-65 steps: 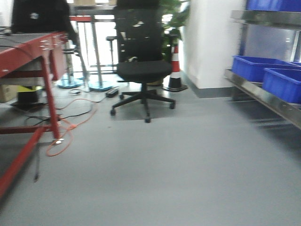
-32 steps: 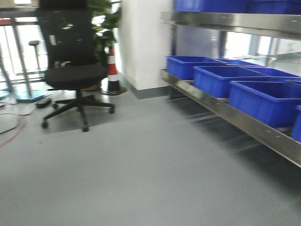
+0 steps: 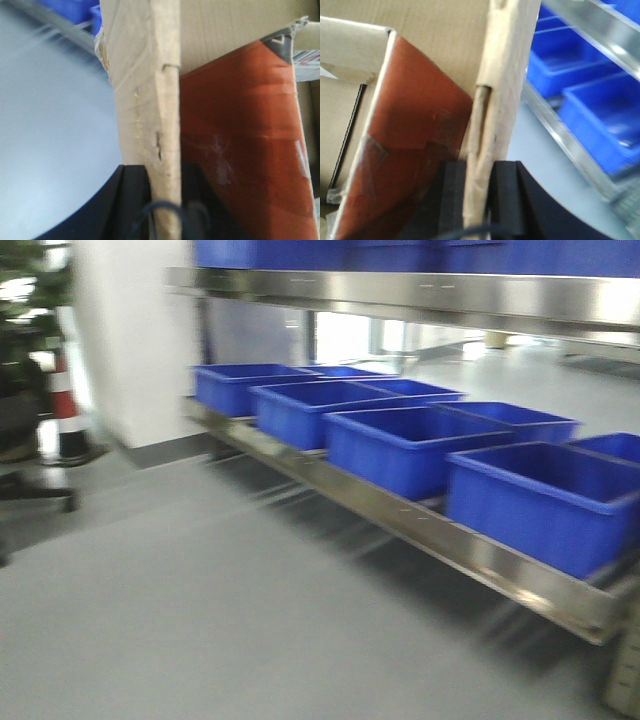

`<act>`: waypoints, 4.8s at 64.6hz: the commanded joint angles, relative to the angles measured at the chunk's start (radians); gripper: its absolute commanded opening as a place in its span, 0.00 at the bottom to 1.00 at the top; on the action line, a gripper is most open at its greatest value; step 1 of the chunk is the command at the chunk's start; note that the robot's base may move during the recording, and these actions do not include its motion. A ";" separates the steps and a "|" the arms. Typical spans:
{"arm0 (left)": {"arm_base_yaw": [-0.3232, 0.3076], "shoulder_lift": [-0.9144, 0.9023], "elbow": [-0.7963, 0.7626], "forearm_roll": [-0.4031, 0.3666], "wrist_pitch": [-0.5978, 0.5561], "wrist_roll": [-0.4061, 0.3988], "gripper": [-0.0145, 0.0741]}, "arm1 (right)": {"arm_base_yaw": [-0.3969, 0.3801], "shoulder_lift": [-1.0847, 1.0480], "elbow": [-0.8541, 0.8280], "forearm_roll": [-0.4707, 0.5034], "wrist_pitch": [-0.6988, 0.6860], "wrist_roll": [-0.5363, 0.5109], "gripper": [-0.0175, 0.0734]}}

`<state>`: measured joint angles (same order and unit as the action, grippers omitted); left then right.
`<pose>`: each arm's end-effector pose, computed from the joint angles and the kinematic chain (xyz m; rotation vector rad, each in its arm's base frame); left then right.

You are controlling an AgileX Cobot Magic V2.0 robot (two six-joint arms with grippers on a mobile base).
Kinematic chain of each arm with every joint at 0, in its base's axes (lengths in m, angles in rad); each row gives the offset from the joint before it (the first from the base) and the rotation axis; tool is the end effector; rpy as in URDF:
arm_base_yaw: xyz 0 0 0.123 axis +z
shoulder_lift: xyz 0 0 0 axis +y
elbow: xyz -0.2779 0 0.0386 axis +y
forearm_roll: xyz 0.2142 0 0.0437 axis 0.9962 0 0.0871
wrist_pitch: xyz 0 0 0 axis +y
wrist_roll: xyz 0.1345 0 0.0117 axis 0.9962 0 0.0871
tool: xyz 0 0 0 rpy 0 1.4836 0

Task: Stack two boxes on right shelf middle
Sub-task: 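Hold the boxes and turn toward the steel shelf with blue bins, then drive up to the shelf and raise the boxes above the middle level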

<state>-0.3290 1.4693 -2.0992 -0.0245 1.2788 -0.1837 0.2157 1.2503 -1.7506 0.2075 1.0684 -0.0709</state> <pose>0.2562 -0.0908 0.4929 0.1624 2.1441 -0.3295 0.2237 0.0740 0.4796 -0.3034 2.0284 0.3388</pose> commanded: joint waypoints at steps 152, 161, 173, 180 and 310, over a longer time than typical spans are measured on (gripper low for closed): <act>0.005 -0.016 -0.017 0.040 -0.058 -0.004 0.04 | -0.007 -0.014 -0.012 -0.037 -0.038 -0.020 0.02; 0.005 -0.016 -0.017 0.040 -0.058 -0.004 0.04 | -0.007 -0.014 -0.012 -0.037 -0.038 -0.020 0.02; 0.005 -0.016 -0.017 0.040 -0.058 -0.004 0.04 | -0.007 -0.014 -0.012 -0.037 -0.038 -0.020 0.02; 0.005 -0.016 -0.017 0.040 -0.058 -0.004 0.04 | -0.007 -0.014 -0.012 -0.037 -0.038 -0.020 0.02; 0.005 -0.016 -0.017 0.039 -0.084 -0.004 0.04 | -0.007 -0.014 -0.012 -0.037 -0.039 -0.020 0.02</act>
<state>-0.3290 1.4693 -2.0992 -0.0245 1.2660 -0.1837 0.2157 1.2503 -1.7506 0.2075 1.0655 -0.0709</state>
